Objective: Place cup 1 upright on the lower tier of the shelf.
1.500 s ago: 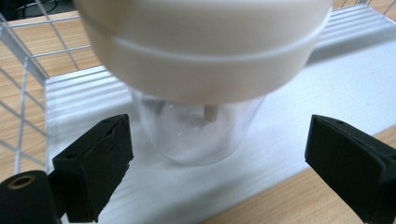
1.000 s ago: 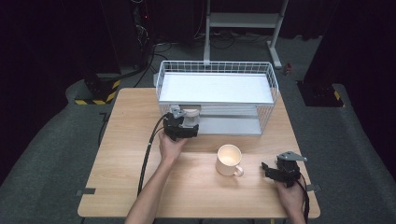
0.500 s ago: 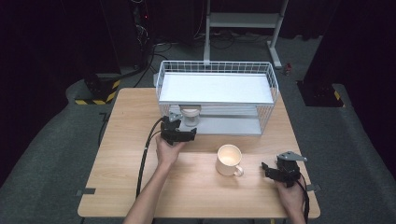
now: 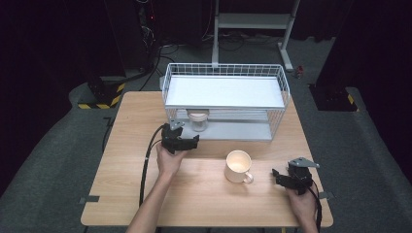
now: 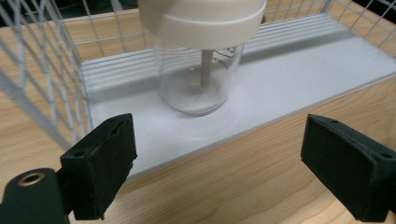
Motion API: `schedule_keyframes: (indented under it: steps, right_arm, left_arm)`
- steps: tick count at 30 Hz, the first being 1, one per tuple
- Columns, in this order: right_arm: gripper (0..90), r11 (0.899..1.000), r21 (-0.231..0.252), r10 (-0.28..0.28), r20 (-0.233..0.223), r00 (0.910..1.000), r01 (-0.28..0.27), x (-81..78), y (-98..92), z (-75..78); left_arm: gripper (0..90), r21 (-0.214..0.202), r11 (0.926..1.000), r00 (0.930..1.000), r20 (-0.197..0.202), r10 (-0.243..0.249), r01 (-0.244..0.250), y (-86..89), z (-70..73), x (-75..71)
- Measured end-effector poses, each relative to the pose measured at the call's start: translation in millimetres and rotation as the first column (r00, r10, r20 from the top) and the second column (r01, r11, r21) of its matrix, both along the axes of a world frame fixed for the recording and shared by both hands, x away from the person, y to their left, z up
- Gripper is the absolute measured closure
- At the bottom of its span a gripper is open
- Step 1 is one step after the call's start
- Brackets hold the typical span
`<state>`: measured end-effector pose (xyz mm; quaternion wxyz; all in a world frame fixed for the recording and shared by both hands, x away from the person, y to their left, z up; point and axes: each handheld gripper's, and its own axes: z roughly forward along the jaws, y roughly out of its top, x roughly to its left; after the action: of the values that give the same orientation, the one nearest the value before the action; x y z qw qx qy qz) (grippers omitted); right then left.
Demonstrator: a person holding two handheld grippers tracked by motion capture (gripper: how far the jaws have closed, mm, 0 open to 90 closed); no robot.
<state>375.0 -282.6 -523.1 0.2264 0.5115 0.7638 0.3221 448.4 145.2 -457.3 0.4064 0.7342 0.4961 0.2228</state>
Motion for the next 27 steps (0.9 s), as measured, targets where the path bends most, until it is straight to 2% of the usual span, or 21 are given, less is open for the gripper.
schedule_keyframes:
  steps: [2,10,12,18,20,27]
  right_arm:
    - [27.7,1.000,0.000,0.000,0.000,1.0000,0.000,0.0,0.0,0.0]
    - [27.7,1.000,0.002,-0.002,0.000,1.0000,0.002,0.0,0.2,0.0]
    - [27.7,1.000,0.002,-0.002,-0.001,1.0000,0.002,0.0,0.2,0.0]
    - [27.7,1.000,0.002,-0.002,0.000,1.0000,0.002,0.0,0.2,0.0]
    - [27.7,1.000,0.001,-0.002,-0.001,1.0000,0.002,0.0,0.2,0.0]
    - [27.8,1.000,0.001,-0.002,-0.002,1.0000,0.002,-0.1,0.2,0.1]
  left_arm:
    - [10.7,-0.009,1.0000,1.0000,0.001,0.002,-0.002,1.8,0.4,-2.6]
    - [10.3,0.008,0.9998,0.9998,0.010,-0.017,0.017,4.7,2.6,-13.2]
    - [10.4,-0.004,0.9998,0.9997,0.009,-0.021,0.021,5.8,2.9,-16.3]
    - [10.4,-0.006,0.9998,0.9997,0.012,-0.021,0.021,9.2,2.8,-23.8]
    - [10.4,-0.017,0.9996,0.9997,0.011,-0.020,0.021,9.4,2.2,-25.8]
    - [10.5,-0.005,0.9993,0.9993,-0.004,-0.037,0.037,8.4,2.4,-30.1]
